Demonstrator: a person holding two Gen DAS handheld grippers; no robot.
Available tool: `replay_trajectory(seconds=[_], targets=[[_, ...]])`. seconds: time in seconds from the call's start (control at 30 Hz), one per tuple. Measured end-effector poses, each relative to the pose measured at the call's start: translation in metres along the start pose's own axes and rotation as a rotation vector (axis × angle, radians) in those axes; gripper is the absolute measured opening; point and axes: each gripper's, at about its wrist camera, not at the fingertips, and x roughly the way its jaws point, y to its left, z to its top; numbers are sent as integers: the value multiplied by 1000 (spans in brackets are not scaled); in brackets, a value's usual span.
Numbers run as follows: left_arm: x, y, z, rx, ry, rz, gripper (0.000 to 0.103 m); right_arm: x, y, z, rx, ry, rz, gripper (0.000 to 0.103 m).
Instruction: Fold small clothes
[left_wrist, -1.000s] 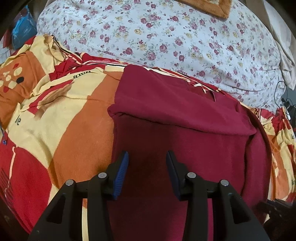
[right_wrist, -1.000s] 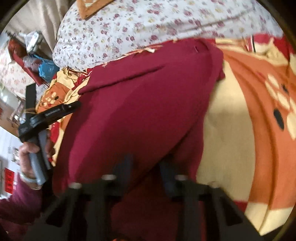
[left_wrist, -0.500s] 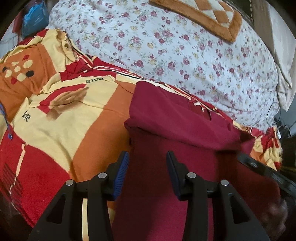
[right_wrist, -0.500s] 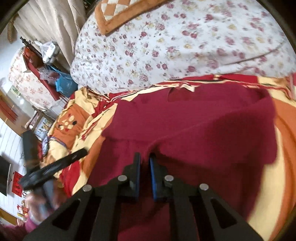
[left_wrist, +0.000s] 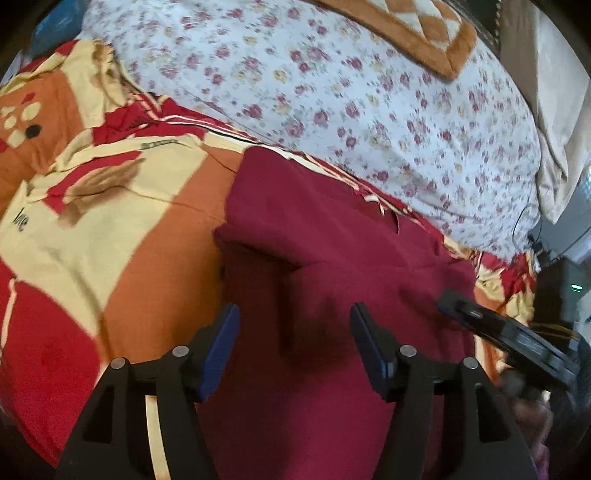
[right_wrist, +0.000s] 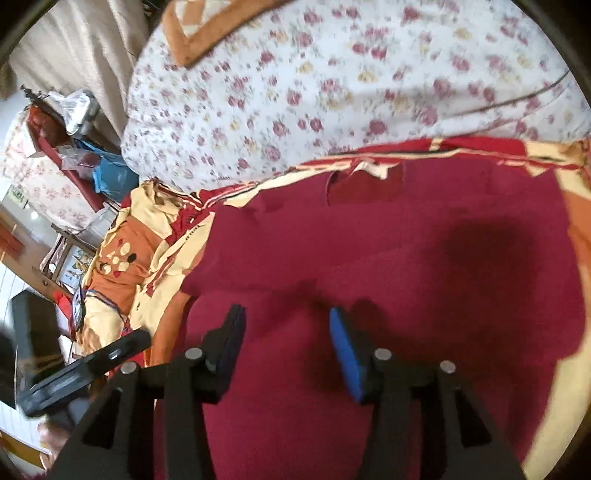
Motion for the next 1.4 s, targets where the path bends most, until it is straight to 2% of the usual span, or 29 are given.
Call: replay_trajectory(seconds=[0.1, 0.2, 0.3, 0.4, 0.6, 0.73, 0.8, 0.9, 1.0, 1.1, 1.23, 1.4], targets=[[21, -12, 0, 42, 6, 68, 53, -23, -9, -15, -2, -2, -19, 50], [37, -20, -2, 61, 30, 100, 53, -40, -18, -29, -9, 4, -48, 50], [42, -24, -5, 73, 10, 141, 50, -50, -31, -43, -11, 17, -88, 50], [42, -25, -6, 73, 0, 151, 45, -53, -45, -55, 11, 37, -108, 50], [38, -26, -6, 77, -4, 155, 36, -55, -59, -67, 85, 28, -71, 51], [37, -33, -9, 102, -1, 148, 23, -55, -56, -66, 81, 25, -78, 53], [34, -38, -11, 130, -11, 145, 10, -57, -55, -66, 75, 22, -86, 55], [28, -52, -11, 225, -30, 141, 3, -63, -56, -64, 66, 5, -110, 59], [7, -60, 6, 232, -76, 65, 3, -73, -62, -61, 71, -20, -138, 59], [-19, -55, 36, 155, -144, -11, 3, -84, -74, -55, 112, -52, -143, 59], [-28, -49, 56, 117, -172, -9, 3, -94, -93, -48, 189, -98, -124, 61], [-16, -49, 53, 120, -131, -3, 3, -90, -113, -38, 288, -140, -104, 64]])
